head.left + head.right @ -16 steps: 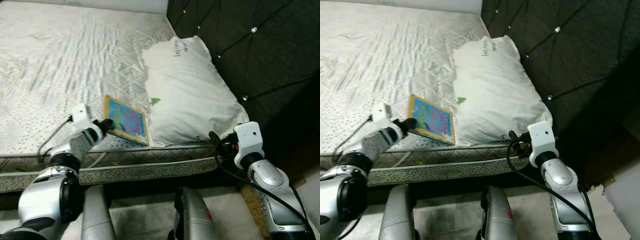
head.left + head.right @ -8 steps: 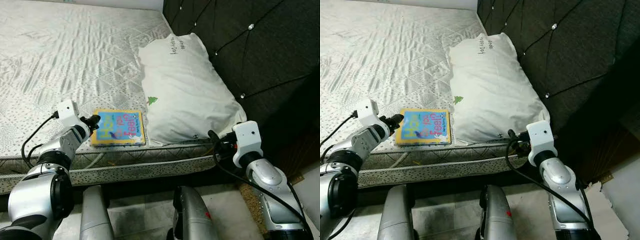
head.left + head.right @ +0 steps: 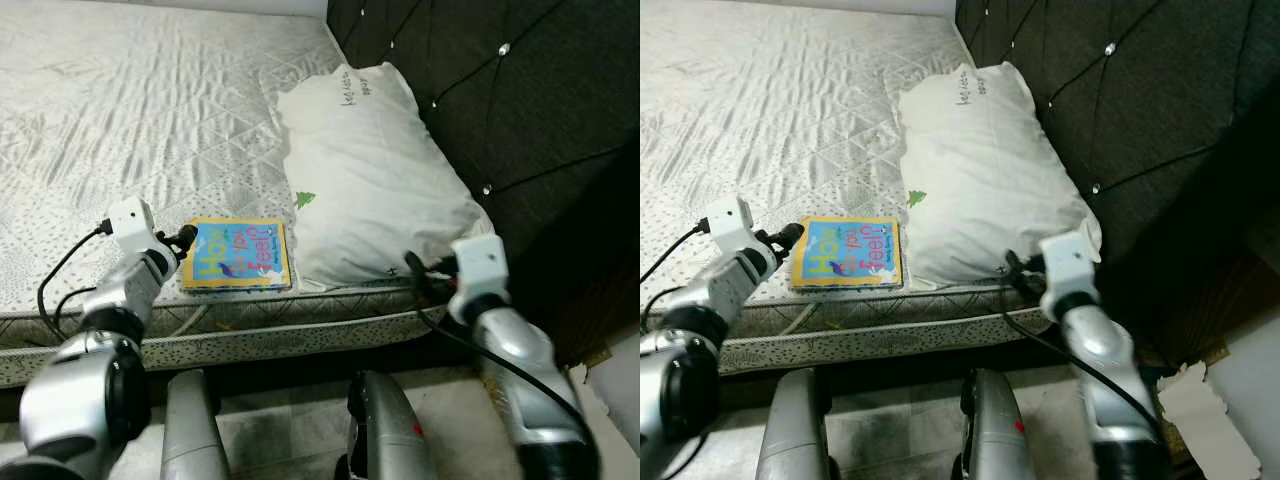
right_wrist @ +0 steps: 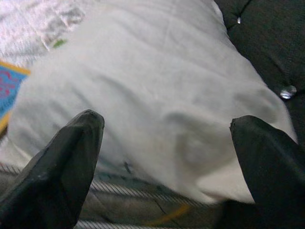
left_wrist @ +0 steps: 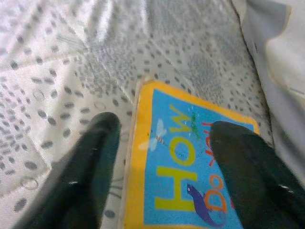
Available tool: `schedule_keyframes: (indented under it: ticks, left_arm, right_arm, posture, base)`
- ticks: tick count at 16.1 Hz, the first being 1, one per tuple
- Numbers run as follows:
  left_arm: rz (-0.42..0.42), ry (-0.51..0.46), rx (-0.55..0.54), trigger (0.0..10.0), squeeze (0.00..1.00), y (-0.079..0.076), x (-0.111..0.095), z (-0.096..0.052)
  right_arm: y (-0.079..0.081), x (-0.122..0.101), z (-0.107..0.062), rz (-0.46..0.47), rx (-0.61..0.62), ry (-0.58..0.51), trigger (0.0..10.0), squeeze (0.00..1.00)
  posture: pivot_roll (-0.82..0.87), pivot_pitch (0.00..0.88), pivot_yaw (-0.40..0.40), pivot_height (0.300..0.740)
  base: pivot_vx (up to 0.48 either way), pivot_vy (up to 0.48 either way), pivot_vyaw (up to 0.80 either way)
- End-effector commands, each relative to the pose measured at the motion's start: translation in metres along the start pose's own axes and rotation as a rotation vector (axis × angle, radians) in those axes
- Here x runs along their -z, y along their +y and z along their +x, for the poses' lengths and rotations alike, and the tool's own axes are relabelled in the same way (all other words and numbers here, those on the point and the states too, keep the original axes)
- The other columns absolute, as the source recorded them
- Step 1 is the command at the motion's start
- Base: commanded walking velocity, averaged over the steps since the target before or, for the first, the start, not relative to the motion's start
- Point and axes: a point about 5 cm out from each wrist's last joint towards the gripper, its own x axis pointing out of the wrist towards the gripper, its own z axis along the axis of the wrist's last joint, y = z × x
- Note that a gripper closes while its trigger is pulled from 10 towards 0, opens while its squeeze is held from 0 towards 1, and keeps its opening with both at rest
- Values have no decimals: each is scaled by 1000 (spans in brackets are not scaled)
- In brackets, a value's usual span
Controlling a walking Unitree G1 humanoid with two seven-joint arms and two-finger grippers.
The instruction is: Clean up the room
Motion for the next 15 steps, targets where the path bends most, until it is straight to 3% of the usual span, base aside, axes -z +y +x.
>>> schedule_keyframes:
  ticks: [1,5,7,9,11,14,15]
  left_arm:
    - [35,-31,-7,10000,1000,-3,2,-1]
    - [157,-187,-38,10000,1000,-16,15,-31]
    - [260,-324,-112,10000,1000,-16,11,-52]
    - [300,-413,-150,10000,1000,-14,2,-63]
    - [344,-466,-169,10000,1000,-17,-5,-72]
    - [359,-490,-196,10000,1000,-21,0,-83]
    - [373,-503,-207,10000,596,-27,1,-85]
  right_arm:
    - [1,-3,5,12,4,-16,10000,0]
    - [20,-6,25,86,-25,-46,10000,0]
    - [28,-10,40,133,-38,-63,10000,0]
    - [35,-19,51,167,-46,-98,10000,0]
    - [37,-24,58,208,-44,-118,10000,0]
    - [38,-29,64,240,-42,-155,10000,0]
    - [36,-30,65,244,-29,-168,10000,0]
  posture:
    - [-22,0,-99,557]
    - [53,0,-73,557]
    - [105,0,-57,557]
    - [129,0,-51,557]
    - [150,0,-49,557]
    - [157,0,-41,557]
    - [153,0,-39,557]
  base:
    - [0,0,0]
    - [0,0,0]
    - [0,0,0]
    - [0,0,0]
    - [0,0,0]
    - [0,0,0]
    - [0,0,0]
